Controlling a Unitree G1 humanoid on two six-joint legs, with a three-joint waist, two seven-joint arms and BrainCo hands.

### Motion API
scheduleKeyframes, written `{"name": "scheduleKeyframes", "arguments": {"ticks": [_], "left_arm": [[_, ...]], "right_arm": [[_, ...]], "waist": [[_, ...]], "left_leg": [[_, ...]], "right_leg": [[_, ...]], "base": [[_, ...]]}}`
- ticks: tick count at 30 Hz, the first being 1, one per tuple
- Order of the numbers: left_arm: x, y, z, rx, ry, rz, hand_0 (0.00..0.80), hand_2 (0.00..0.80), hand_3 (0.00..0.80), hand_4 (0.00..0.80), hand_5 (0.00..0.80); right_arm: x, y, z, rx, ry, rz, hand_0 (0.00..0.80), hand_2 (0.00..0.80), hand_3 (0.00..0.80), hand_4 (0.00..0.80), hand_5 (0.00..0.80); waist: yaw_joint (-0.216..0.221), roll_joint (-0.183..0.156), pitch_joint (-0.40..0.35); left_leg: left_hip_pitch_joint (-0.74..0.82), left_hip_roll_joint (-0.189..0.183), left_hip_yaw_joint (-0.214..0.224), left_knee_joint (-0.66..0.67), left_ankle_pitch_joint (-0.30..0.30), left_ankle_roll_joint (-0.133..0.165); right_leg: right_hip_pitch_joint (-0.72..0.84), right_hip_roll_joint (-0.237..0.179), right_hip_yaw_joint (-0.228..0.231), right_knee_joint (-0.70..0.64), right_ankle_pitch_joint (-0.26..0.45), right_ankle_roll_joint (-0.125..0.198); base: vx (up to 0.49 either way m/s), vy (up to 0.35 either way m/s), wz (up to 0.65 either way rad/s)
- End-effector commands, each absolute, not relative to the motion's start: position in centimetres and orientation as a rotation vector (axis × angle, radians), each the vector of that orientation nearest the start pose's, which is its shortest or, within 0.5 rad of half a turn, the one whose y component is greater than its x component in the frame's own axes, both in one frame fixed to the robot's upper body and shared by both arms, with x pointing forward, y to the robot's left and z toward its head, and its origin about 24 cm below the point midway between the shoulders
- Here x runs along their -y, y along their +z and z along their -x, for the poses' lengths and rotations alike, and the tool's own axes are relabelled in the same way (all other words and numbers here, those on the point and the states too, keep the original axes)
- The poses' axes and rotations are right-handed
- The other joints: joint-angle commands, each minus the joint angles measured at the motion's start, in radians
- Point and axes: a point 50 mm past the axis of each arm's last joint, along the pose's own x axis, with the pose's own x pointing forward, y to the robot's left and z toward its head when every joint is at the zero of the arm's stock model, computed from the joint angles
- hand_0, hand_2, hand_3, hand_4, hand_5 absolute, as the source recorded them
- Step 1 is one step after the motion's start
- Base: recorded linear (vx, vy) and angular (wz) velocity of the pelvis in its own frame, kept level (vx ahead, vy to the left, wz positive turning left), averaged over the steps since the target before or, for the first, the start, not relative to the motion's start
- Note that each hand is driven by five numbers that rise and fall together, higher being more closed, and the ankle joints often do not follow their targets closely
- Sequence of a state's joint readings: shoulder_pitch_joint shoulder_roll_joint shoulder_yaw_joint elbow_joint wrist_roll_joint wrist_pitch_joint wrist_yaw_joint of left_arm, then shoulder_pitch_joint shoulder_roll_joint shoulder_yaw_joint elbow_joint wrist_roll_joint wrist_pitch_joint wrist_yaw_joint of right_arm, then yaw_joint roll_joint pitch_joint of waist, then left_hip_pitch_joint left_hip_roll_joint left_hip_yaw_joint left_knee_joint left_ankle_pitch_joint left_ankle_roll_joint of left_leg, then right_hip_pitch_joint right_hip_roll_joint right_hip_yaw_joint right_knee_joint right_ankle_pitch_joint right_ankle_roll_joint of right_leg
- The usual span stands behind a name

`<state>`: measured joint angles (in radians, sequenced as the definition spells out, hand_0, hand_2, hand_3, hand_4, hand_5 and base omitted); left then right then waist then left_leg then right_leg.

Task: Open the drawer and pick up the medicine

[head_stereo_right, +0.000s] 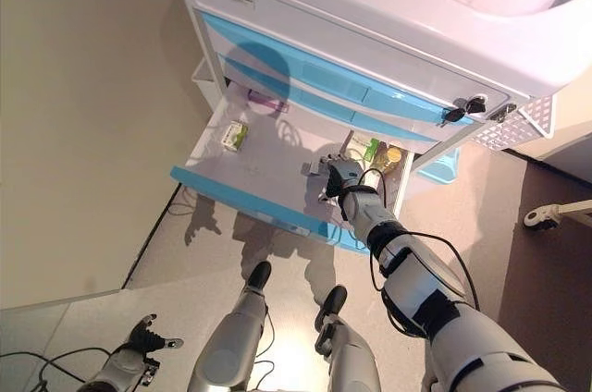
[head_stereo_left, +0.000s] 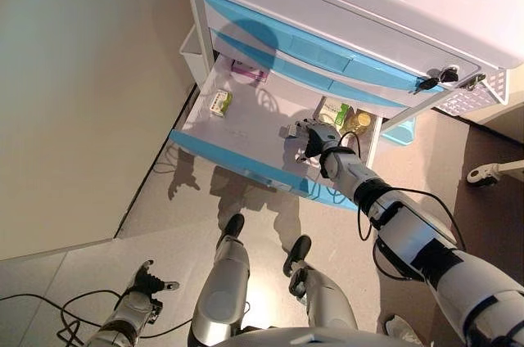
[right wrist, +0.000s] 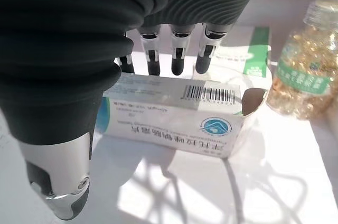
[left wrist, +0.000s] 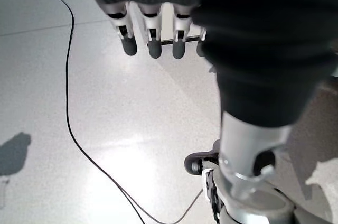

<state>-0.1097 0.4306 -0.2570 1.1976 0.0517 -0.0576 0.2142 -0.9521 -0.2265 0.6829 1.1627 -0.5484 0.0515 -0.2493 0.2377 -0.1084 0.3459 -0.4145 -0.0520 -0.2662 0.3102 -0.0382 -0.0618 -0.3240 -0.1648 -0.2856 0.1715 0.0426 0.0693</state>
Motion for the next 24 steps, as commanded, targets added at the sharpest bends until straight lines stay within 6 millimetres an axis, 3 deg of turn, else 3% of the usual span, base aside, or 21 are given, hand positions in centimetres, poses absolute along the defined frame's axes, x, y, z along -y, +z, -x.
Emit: {"name": "scheduleKeyframes", "arguments": {"ticks": [1,8,9,10,24], "left_arm": [[-30.3,-11.7,-14.9,-0.984,0.204,-0.69,0.0,0.0,0.0,0.0,0.0],[-29.9,-11.7,-15.3,-0.971,0.194,-0.689,0.0,0.0,0.0,0.0,0.0],[-29.7,-11.8,-15.4,-0.97,0.191,-0.689,0.0,0.0,0.0,0.0,0.0],[-29.7,-11.8,-15.4,-0.971,0.19,-0.688,0.0,0.0,0.0,0.0,0.0],[-29.1,-12.1,-15.3,-0.973,0.188,-0.672,0.0,0.0,0.0,0.0,0.0]], "right_arm": [[14.1,10.9,-40.6,0.061,0.059,1.499,0.0,0.0,0.0,0.0,0.0],[14.9,11.4,-40.8,0.046,0.014,1.492,0.0,0.0,0.0,0.0,0.0],[15.0,11.4,-40.8,0.047,0.0,1.487,0.502,0.502,0.502,0.502,0.502],[15.0,11.4,-40.8,0.049,-0.002,1.484,0.8,0.8,0.8,0.8,0.8],[14.8,11.3,-40.8,0.055,0.0,1.487,0.8,0.8,0.8,0.8,0.8]], "waist": [[0.018,0.0,0.03],[0.019,0.017,0.044],[0.017,0.021,0.047],[0.017,0.022,0.047],[0.01,0.034,0.048]], "left_leg": [[-0.019,-0.075,-0.011,-0.051,0.053,0.069],[-0.036,-0.081,-0.013,-0.05,0.062,0.069],[-0.039,-0.083,-0.013,-0.05,0.063,0.07],[-0.039,-0.083,-0.012,-0.05,0.063,0.07],[-0.047,-0.085,-0.006,-0.045,0.059,0.072]], "right_leg": [[0.0,-0.009,0.01,0.087,-0.041,0.045],[-0.017,-0.01,0.008,0.092,-0.038,0.046],[-0.02,-0.012,0.008,0.094,-0.037,0.046],[-0.021,-0.012,0.008,0.093,-0.037,0.046],[-0.032,-0.016,0.013,0.101,-0.037,0.047]], "base": [[0.0,0.0,0.0],[-0.011,0.008,0.03],[-0.002,0.011,0.04],[0.0,0.008,0.03],[0.0,0.0,0.0]]}}
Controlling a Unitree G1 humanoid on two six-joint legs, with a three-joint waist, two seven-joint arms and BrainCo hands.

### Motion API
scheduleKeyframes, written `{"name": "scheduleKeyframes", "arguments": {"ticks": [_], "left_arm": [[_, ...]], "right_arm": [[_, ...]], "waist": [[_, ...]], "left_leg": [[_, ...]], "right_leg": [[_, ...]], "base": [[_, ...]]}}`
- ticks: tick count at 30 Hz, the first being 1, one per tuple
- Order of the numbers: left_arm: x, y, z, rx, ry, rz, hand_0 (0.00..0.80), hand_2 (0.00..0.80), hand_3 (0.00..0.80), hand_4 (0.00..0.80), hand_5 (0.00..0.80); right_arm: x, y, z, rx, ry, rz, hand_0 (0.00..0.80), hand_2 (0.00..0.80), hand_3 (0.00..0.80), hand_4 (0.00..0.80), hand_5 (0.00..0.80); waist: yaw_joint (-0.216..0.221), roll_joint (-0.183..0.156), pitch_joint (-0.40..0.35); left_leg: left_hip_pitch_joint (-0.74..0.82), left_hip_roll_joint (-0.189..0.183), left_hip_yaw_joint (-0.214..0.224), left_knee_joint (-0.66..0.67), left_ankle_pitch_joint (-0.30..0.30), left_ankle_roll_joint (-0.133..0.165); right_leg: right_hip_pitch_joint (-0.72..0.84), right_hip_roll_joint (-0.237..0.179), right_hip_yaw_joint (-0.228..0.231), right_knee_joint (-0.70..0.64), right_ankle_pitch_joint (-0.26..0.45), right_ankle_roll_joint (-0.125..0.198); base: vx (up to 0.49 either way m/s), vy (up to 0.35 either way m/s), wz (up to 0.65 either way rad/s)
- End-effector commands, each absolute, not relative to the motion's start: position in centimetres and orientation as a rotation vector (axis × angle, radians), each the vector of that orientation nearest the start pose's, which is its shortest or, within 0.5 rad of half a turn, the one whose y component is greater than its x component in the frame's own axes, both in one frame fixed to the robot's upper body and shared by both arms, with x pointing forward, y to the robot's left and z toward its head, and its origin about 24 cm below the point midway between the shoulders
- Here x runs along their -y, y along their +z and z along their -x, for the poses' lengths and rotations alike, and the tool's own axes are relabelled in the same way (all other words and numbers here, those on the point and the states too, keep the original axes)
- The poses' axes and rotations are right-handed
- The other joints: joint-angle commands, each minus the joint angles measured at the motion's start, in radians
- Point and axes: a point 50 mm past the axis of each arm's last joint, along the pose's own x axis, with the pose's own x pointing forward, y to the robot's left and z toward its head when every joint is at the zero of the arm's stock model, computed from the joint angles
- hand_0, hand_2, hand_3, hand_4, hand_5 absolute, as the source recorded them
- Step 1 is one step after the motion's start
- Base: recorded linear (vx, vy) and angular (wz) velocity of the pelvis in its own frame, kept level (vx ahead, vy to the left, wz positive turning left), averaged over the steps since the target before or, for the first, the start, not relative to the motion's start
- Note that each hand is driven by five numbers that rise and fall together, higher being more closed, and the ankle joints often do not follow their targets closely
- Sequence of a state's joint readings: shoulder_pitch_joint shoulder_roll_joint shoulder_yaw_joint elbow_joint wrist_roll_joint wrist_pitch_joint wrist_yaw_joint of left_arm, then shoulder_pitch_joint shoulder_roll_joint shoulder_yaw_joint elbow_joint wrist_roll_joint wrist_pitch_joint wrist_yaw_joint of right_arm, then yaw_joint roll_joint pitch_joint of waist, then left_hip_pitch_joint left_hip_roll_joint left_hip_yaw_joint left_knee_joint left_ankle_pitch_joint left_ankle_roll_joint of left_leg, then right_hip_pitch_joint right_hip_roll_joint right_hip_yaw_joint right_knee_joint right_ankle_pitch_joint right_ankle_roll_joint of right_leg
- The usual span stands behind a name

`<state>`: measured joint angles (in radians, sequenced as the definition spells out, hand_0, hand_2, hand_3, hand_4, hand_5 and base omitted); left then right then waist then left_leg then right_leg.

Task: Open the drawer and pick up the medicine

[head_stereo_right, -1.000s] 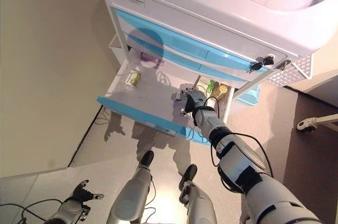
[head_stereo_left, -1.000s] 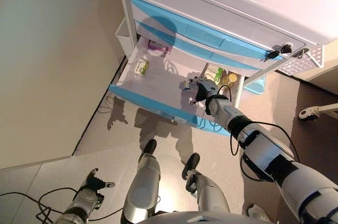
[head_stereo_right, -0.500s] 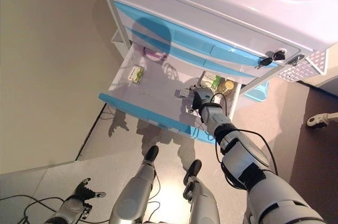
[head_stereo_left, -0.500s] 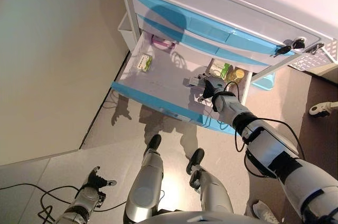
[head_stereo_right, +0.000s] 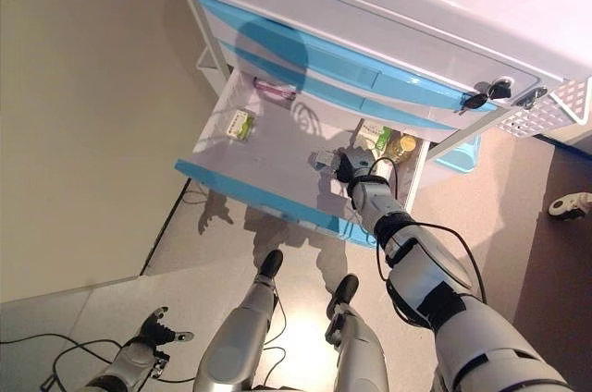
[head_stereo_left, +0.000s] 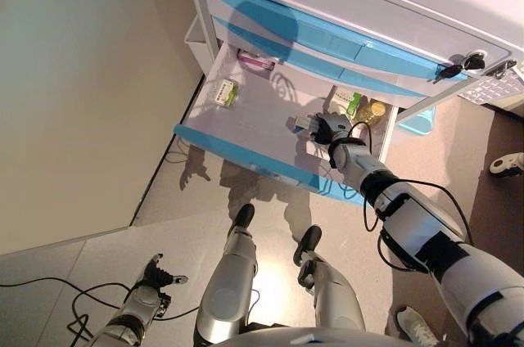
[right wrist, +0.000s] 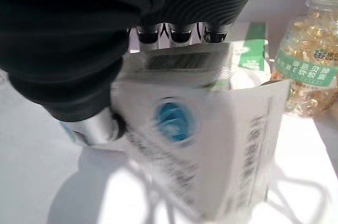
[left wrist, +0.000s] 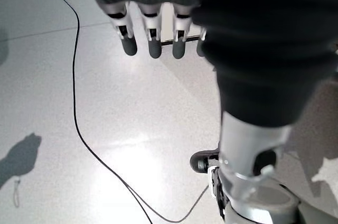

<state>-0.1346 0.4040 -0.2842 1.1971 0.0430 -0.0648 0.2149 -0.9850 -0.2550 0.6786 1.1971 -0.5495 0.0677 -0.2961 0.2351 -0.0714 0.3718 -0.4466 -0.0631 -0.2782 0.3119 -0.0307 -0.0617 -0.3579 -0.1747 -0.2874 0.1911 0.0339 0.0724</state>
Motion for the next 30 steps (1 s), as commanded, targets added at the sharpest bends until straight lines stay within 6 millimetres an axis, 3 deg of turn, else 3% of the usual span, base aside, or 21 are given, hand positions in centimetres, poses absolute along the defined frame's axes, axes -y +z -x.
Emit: {"name": "scheduleKeyframes", "arguments": {"ticks": [1,15,20,30], "left_arm": [[-29.0,-12.1,-15.3,-0.974,0.186,-0.671,0.0,0.0,0.0,0.0,0.0],[-29.0,-12.3,-14.9,-0.987,0.192,-0.65,0.0,0.0,0.0,0.0,0.0],[-28.4,-12.6,-14.8,-0.984,0.179,-0.625,0.0,0.0,0.0,0.0,0.0],[-28.3,-13.5,-12.7,-1.059,0.178,-0.585,0.0,0.0,0.0,0.0,0.0]], "right_arm": [[14.8,11.3,-40.8,0.054,0.0,1.488,0.8,0.8,0.8,0.8,0.8],[14.4,10.9,-40.3,0.086,0.029,1.412,0.8,0.8,0.8,0.8,0.8],[14.8,9.8,-39.8,0.071,0.059,1.407,0.8,0.8,0.8,0.8,0.8],[14.8,7.6,-38.3,0.06,0.15,1.378,0.8,0.8,0.8,0.8,0.8]], "waist": [[0.012,-0.002,0.021],[-0.013,0.0,-0.006],[-0.035,0.003,-0.056],[-0.09,-0.004,-0.19]], "left_leg": [[-0.017,-0.075,0.006,-0.044,0.051,0.073],[0.014,-0.067,0.026,-0.055,0.045,0.072],[0.057,-0.062,0.042,-0.098,0.051,0.072],[0.212,-0.03,0.109,-0.216,0.06,0.067]], "right_leg": [[0.001,-0.006,0.016,0.082,-0.029,0.044],[0.02,-0.007,0.033,0.081,-0.027,0.045],[0.06,-0.013,0.044,0.041,-0.014,0.053],[0.194,0.012,0.083,-0.095,0.022,0.074]], "base": [[0.0,0.0,0.0],[0.005,0.006,-0.01],[0.045,0.04,-0.13],[0.084,0.037,-0.22]]}}
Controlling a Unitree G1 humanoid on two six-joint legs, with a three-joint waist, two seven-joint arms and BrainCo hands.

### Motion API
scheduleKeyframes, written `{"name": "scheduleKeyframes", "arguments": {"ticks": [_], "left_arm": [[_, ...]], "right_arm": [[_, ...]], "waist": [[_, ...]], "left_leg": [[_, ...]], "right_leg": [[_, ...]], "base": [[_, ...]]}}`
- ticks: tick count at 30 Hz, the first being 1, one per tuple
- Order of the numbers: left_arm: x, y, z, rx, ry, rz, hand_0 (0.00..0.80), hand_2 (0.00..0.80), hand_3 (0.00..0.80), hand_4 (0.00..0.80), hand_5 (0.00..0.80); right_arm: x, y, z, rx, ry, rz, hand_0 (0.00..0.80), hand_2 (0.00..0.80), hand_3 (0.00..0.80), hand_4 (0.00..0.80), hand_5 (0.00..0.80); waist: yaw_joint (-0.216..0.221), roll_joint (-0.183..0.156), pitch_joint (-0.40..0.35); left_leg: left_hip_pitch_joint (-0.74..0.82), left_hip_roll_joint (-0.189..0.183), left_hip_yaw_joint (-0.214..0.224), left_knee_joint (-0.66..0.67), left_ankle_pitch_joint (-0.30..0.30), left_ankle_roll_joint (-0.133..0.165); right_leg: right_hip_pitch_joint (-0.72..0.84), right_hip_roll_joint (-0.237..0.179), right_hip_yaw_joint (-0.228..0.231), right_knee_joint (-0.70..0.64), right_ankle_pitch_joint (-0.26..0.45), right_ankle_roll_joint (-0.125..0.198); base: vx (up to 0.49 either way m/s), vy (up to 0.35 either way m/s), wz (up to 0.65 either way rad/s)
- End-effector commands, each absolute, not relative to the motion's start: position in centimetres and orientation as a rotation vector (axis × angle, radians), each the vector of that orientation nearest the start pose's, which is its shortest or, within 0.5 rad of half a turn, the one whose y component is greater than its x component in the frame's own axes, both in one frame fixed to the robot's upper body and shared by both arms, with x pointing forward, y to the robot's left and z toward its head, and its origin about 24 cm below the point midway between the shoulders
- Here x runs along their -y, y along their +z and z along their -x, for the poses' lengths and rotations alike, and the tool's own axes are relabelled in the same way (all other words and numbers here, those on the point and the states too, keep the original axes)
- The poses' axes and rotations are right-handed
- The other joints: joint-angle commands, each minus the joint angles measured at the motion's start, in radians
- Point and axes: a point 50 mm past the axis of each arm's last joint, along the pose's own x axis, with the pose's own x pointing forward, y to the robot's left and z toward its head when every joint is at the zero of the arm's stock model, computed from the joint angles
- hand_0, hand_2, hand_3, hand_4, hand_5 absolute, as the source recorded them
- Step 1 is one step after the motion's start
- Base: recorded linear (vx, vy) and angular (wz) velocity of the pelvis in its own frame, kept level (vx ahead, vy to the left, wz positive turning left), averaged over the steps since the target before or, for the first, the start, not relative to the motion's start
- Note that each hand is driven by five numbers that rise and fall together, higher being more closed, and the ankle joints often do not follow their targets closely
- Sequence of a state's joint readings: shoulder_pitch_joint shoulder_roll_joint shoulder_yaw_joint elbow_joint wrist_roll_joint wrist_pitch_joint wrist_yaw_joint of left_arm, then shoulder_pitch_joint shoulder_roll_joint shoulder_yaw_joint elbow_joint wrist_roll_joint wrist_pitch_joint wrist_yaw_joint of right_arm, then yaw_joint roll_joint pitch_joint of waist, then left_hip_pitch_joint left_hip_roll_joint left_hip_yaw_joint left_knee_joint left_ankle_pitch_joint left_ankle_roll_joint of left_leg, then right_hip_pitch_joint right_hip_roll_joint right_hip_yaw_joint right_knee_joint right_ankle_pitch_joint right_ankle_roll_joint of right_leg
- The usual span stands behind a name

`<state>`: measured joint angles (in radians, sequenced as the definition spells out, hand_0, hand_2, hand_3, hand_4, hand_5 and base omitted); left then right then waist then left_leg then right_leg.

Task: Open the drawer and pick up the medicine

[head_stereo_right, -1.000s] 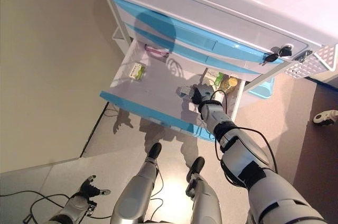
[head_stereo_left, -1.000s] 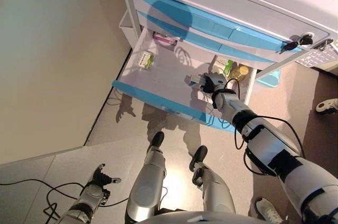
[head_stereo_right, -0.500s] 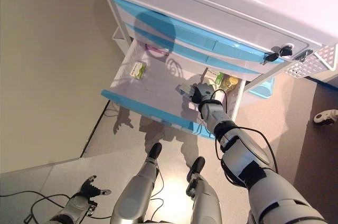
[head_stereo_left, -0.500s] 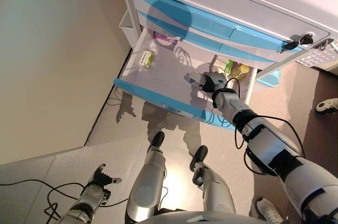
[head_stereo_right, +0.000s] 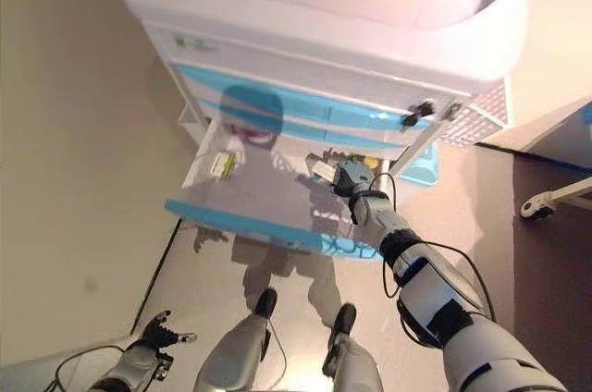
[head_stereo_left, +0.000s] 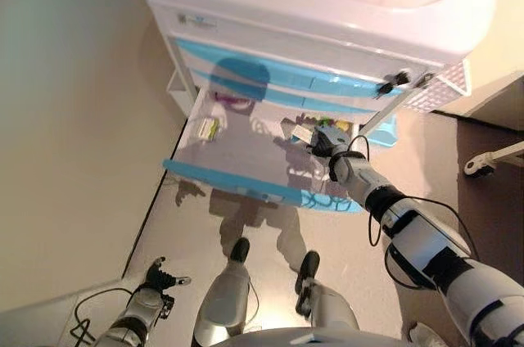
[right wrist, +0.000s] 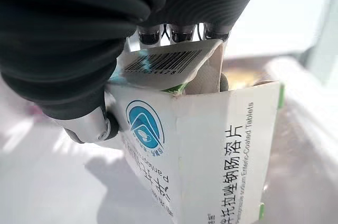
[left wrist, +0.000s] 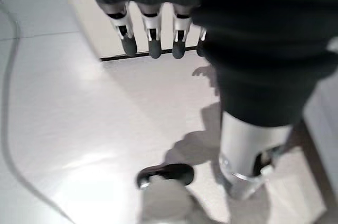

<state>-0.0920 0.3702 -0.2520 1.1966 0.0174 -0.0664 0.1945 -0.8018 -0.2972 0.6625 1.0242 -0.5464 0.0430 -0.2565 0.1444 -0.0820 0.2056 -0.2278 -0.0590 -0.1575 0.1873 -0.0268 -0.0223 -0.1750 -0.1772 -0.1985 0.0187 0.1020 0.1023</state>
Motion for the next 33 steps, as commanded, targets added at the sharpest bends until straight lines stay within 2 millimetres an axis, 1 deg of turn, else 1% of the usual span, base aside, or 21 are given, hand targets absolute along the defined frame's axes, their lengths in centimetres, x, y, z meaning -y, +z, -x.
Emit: {"name": "scheduleKeyframes", "arguments": {"ticks": [1,4,5,6,7,9,12,13,15,18,19,21,22,23,24,26,28,30,31,32,33], "left_arm": [[-28.3,-13.7,-12.0,-1.088,0.183,-0.573,0.0,0.0,0.0,0.0,0.0],[-28.4,-14.0,-11.3,-1.114,0.189,-0.564,0.0,0.0,0.0,0.0,0.0],[-28.4,-14.1,-11.0,-1.127,0.19,-0.562,0.0,0.0,0.0,0.0,0.0],[-28.3,-14.2,-10.7,-1.139,0.187,-0.559,0.0,0.0,0.0,0.0,0.0],[-28.3,-14.4,-10.1,-1.158,0.18,-0.559,0.0,0.0,0.0,0.0,0.0],[-28.2,-14.5,-9.9,-1.166,0.18,-0.553,0.0,0.0,0.0,0.0,0.0],[-28.1,-14.8,-8.9,-1.201,0.177,-0.542,0.0,0.0,0.0,0.0,0.0],[-28.1,-14.8,-8.9,-1.201,0.176,-0.542,0.0,0.0,0.0,0.0,0.0],[-27.9,-14.9,-8.5,-1.214,0.177,-0.528,0.0,0.0,0.0,0.0,0.0],[-27.8,-15.1,-7.9,-1.226,0.178,-0.516,0.0,0.0,0.0,0.0,0.0],[-27.7,-15.2,-7.4,-1.244,0.175,-0.516,0.0,0.0,0.0,0.0,0.0],[-27.7,-15.3,-7.2,-1.249,0.172,-0.517,0.0,0.0,0.0,0.0,0.0],[-27.7,-15.3,-6.8,-1.264,0.177,-0.513,0.0,0.0,0.0,0.0,0.0],[-27.7,-15.4,-6.5,-1.271,0.17,-0.519,0.0,0.0,0.0,0.0,0.0],[-27.7,-15.4,-6.5,-1.272,0.169,-0.52,0.0,0.0,0.0,0.0,0.0],[-27.7,-15.5,-5.9,-1.29,0.163,-0.524,0.0,0.0,0.0,0.0,0.0],[-27.7,-15.5,-5.6,-1.297,0.16,-0.525,0.0,0.0,0.0,0.0,0.0],[-27.7,-15.5,-5.6,-1.298,0.159,-0.526,0.0,0.0,0.0,0.0,0.0],[-27.7,-15.6,-5.5,-1.302,0.161,-0.528,0.0,0.0,0.0,0.0,0.0],[-27.6,-15.6,-5.3,-1.308,0.159,-0.529,0.0,0.0,0.0,0.0,0.0],[-27.7,-15.6,-5.3,-1.308,0.158,-0.53,0.0,0.0,0.0,0.0,0.0]], "right_arm": [[14.9,7.2,-38.1,0.052,0.171,1.371,0.8,0.8,0.8,0.8,0.8],[15.1,6.9,-37.7,0.051,0.185,1.364,0.8,0.8,0.8,0.8,0.8],[15.2,6.9,-37.6,0.052,0.187,1.359,0.8,0.8,0.8,0.8,0.8],[15.5,6.5,-37.4,0.038,0.19,1.353,0.8,0.8,0.8,0.8,0.8],[15.8,6.5,-37.2,0.037,0.195,1.347,0.8,0.8,0.8,0.8,0.8],[15.9,6.6,-37.1,0.044,0.196,1.336,0.8,0.8,0.8,0.8,0.8],[16.7,6.2,-36.4,0.035,0.202,1.307,0.8,0.8,0.8,0.8,0.8],[16.8,6.2,-36.4,0.034,0.202,1.307,0.8,0.8,0.8,0.8,0.8],[17.0,6.5,-36.0,0.052,0.2,1.267,0.8,0.8,0.8,0.8,0.8],[18.0,6.7,-35.1,0.061,0.17,1.195,0.8,0.8,0.8,0.8,0.8],[18.7,6.7,-34.4,0.07,0.144,1.144,0.8,0.8,0.8,0.8,0.8],[19.1,6.8,-34.0,0.073,0.137,1.129,0.8,0.8,0.8,0.8,0.8],[19.5,7.4,-33.3,0.107,0.117,1.096,0.8,0.8,0.8,0.8,0.8],[20.3,7.0,-32.7,0.085,0.105,1.089,0.8,0.8,0.8,0.8,0.8],[20.3,6.9,-32.7,0.084,0.105,1.089,0.8,0.8,0.8,0.8,0.8],[21.2,7.5,-31.9,0.107,0.066,1.055,0.8,0.8,0.8,0.8,0.8],[21.5,8.0,-31.6,0.124,0.049,1.039,0.8,0.8,0.8,0.8,0.8],[21.6,8.0,-31.6,0.123,0.049,1.039,0.8,0.8,0.8,0.8,0.8],[21.8,8.5,-31.4,0.147,0.031,1.025,0.8,0.8,0.8,0.8,0.8],[22.0,9.4,-31.1,0.185,0.004,1.003,0.8,0.8,0.8,0.8,0.8],[22.0,9.4,-31.1,0.184,0.003,1.003,0.8,0.8,0.8,0.8,0.8]], "waist": [[-0.009,0.005,-0.056],[-0.016,0.004,-0.081],[-0.022,0.004,-0.096],[-0.024,0.004,-0.11],[-0.033,0.003,-0.136],[-0.037,0.003,-0.147],[-0.054,0.009,-0.18],[-0.054,0.009,-0.18],[-0.063,0.01,-0.194],[-0.075,0.014,-0.208],[-0.085,0.019,-0.218],[-0.087,0.02,-0.22],[-0.096,0.022,-0.224],[-0.096,0.023,-0.227],[-0.095,0.023,-0.227],[-0.099,0.027,-0.233],[-0.104,0.027,-0.235],[-0.102,0.027,-0.235],[-0.106,0.027,-0.236],[-0.108,0.025,-0.236],[-0.107,0.024,-0.236]], "left_leg": [[0.028,-0.025,0.001,-0.12,0.058,0.026],[0.064,-0.019,0.012,-0.152,0.062,0.026],[0.08,-0.016,0.019,-0.166,0.064,0.024],[0.095,-0.013,0.021,-0.177,0.065,0.024],[0.12,-0.005,0.031,-0.196,0.066,0.022],[0.132,-0.001,0.036,-0.206,0.067,0.022],[0.168,0.008,0.052,-0.223,0.066,0.018],[0.169,0.008,0.052,-0.223,0.066,0.018],[0.183,0.012,0.06,-0.227,0.064,0.017],[0.199,0.014,0.064,-0.228,0.06,0.017],[0.211,0.015,0.067,-0.229,0.056,0.017],[0.216,0.017,0.067,-0.23,0.055,0.017],[0.223,0.02,0.07,-0.23,0.052,0.017],[0.229,0.021,0.07,-0.231,0.05,0.017],[0.23,0.021,0.07,-0.231,0.05,0.017],[0.236,0.024,0.073,-0.231,0.047,0.016],[0.239,0.025,0.074,-0.232,0.046,0.016],[0.24,0.026,0.075,-0.232,0.046,0.016],[0.242,0.027,0.076,-0.233,0.045,0.016],[0.244,0.028,0.078,-0.235,0.044,0.016],[0.244,0.028,0.078,-0.235,0.044,0.016]], "right_leg": [[0.036,0.022,0.005,0.052,-0.041,0.047],[0.06,0.029,0.013,0.029,-0.036,0.049],[0.075,0.031,0.015,0.019,-0.035,0.051],[0.086,0.032,0.019,0.008,-0.034,0.051],[0.108,0.035,0.02,-0.008,-0.033,0.054],[0.118,0.035,0.021,-0.016,-0.031,0.054],[0.145,0.036,0.027,-0.031,-0.032,0.054],[0.147,0.036,0.027,-0.031,-0.032,0.054],[0.16,0.036,0.031,-0.036,-0.035,0.054],[0.17,0.039,0.036,-0.033,-0.041,0.051],[0.18,0.041,0.038,-0.031,-0.046,0.049],[0.183,0.042,0.038,-0.031,-0.048,0.049],[0.19,0.044,0.039,-0.031,-0.052,0.048],[0.195,0.044,0.039,-0.032,-0.053,0.048],[0.196,0.045,0.039,-0.033,-0.053,0.048],[0.201,0.047,0.041,-0.034,-0.055,0.047],[0.202,0.049,0.044,-0.036,-0.056,0.046],[0.203,0.049,0.044,-0.036,-0.056,0.046],[0.203,0.051,0.044,-0.037,-0.056,0.046],[0.203,0.053,0.046,-0.038,-0.056,0.045],[0.203,0.053,0.046,-0.038,-0.056,0.045]], "base": [[0.085,0.026,-0.24],[0.061,0.013,-0.31],[0.085,0.011,-0.28],[0.102,0.001,-0.2],[0.079,-0.006,-0.22],[0.039,-0.009,-0.22],[0.036,-0.009,-0.22],[0.026,-0.026,-0.16],[0.019,-0.021,-0.07],[0.014,-0.004,-0.01],[0.039,-0.01,-0.05],[0.028,-0.018,-0.07],[0.034,-0.028,-0.09],[0.028,-0.021,-0.04],[0.026,-0.013,-0.07],[0.017,-0.007,-0.08],[0.011,-0.001,-0.05],[0.008,-0.003,-0.04],[0.0,0.0,0.0],[0.0,0.0,0.0],[0.0,0.0,0.0]]}}
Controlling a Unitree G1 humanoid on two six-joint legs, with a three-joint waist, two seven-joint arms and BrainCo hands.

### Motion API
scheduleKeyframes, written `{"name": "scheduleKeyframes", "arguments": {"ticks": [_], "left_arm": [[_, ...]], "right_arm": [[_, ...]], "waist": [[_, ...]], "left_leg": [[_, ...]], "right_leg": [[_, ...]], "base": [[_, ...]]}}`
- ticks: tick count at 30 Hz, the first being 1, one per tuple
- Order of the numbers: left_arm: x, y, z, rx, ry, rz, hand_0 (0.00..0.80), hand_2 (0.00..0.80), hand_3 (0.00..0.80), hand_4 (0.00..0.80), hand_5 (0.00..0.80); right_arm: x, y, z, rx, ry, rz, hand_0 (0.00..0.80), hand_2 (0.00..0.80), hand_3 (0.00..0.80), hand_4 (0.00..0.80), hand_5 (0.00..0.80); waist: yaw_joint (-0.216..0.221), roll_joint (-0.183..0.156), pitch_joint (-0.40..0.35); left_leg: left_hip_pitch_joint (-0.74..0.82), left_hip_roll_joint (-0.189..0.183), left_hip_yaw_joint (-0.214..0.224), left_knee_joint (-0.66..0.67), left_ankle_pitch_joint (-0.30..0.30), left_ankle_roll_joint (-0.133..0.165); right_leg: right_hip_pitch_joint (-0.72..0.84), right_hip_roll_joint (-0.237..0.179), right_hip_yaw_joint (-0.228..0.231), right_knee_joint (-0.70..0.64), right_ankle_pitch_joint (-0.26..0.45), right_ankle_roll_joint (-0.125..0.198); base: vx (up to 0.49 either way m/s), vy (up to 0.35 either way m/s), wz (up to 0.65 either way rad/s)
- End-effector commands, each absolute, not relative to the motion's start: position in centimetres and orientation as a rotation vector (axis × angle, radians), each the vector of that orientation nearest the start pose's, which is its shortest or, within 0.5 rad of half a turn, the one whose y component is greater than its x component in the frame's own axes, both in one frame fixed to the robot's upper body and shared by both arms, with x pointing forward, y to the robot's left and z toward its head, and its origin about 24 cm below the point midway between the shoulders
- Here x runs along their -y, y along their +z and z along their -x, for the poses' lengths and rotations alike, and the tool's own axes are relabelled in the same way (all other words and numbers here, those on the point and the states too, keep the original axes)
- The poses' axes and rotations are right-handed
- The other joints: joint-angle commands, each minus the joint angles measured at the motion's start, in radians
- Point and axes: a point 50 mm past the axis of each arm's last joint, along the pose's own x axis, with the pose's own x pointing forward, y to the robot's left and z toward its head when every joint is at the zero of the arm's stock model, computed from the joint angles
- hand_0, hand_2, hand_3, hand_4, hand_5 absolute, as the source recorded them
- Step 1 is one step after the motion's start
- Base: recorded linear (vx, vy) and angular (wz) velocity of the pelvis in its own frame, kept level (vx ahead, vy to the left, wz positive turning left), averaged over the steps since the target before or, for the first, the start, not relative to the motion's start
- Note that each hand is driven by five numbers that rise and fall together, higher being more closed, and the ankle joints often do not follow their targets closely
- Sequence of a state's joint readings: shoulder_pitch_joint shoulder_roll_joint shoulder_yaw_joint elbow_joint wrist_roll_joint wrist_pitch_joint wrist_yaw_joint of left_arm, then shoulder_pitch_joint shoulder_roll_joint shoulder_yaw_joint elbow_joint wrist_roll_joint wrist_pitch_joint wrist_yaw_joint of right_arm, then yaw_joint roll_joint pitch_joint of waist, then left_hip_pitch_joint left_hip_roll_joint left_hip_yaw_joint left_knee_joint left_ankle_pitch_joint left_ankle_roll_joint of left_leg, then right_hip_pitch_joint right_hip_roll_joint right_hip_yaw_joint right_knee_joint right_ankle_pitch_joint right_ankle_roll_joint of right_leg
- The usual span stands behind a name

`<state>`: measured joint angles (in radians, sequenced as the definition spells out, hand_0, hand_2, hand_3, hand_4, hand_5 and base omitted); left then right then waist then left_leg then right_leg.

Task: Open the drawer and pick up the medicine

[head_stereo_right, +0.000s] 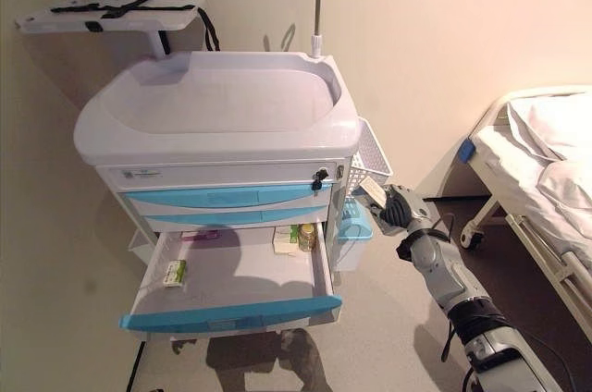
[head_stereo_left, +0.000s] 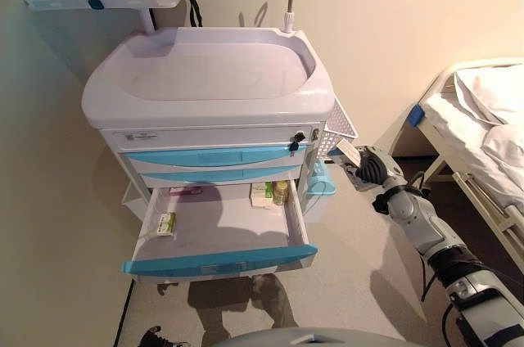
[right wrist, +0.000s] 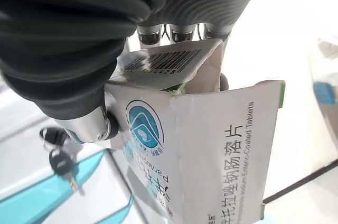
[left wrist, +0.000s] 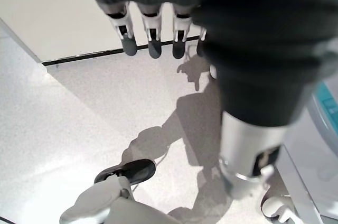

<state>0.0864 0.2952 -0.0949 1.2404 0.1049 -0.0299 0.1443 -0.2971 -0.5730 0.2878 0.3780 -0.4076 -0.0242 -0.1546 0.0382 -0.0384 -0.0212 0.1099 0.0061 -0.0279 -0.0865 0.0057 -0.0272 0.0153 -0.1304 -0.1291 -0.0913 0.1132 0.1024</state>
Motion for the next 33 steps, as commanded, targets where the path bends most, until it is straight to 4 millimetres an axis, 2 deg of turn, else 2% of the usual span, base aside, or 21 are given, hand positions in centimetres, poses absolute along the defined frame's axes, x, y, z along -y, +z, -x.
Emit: {"name": "scheduleKeyframes", "arguments": {"ticks": [1,5,10,17,25,33], "left_arm": [[-27.6,-15.6,-5.2,-1.31,0.157,-0.529,0.0,0.0,0.0,0.0,0.0],[-27.6,-15.6,-5.1,-1.316,0.155,-0.535,0.0,0.0,0.0,0.0,0.0],[-27.6,-15.7,-4.8,-1.322,0.149,-0.54,0.0,0.0,0.0,0.0,0.0],[-27.9,-15.6,-4.4,-1.336,0.134,-0.567,0.0,0.0,0.0,0.0,0.0],[-28.4,-15.4,-4.7,-1.333,0.13,-0.601,0.0,0.0,0.0,0.0,0.0],[-28.5,-15.4,-5.0,-1.328,0.132,-0.612,0.0,0.0,0.0,0.0,0.0]], "right_arm": [[22.2,9.7,-31.0,0.193,-0.008,0.996,0.8,0.8,0.8,0.8,0.8],[22.8,11.1,-30.7,0.247,-0.07,0.961,0.8,0.8,0.8,0.8,0.8],[23.4,11.7,-30.8,0.256,-0.109,0.957,0.8,0.8,0.8,0.8,0.8],[23.5,14.1,-32.6,0.307,-0.148,1.008,0.8,0.8,0.8,0.8,0.8],[22.6,17.4,-35.8,0.356,-0.188,1.055,0.8,0.8,0.8,0.8,0.8],[22.4,19.9,-37.3,0.385,-0.236,1.067,0.8,0.8,0.8,0.8,0.8]], "waist": [[-0.002,-0.02,-0.009],[-0.004,-0.026,-0.007],[0.001,-0.03,-0.008],[0.015,-0.043,0.003],[0.043,-0.069,0.024],[0.054,-0.082,0.036]], "left_leg": [[-0.093,-0.036,-0.05,0.038,0.011,0.021],[-0.092,-0.034,-0.049,0.036,0.011,0.021],[-0.092,-0.033,-0.053,0.035,0.009,0.022],[-0.097,-0.032,-0.055,0.038,0.009,0.022],[-0.119,-0.03,-0.064,0.029,0.025,0.018],[-0.134,-0.031,-0.07,0.027,0.03,0.016]], "right_leg": [[0.013,0.007,-0.023,0.071,-0.067,0.045],[0.011,0.011,-0.019,0.068,-0.065,0.044],[0.012,0.011,-0.02,0.066,-0.065,0.044],[0.007,0.015,-0.02,0.064,-0.062,0.043],[-0.011,0.019,-0.025,0.055,-0.048,0.042],[-0.021,0.019,-0.036,0.051,-0.043,0.044]], "base": [[0.0,0.0,0.0],[0.0,0.0,0.0],[0.0,0.0,0.0],[0.0,0.0,0.0],[0.0,0.0,0.0],[0.007,-0.002,0.05]]}}
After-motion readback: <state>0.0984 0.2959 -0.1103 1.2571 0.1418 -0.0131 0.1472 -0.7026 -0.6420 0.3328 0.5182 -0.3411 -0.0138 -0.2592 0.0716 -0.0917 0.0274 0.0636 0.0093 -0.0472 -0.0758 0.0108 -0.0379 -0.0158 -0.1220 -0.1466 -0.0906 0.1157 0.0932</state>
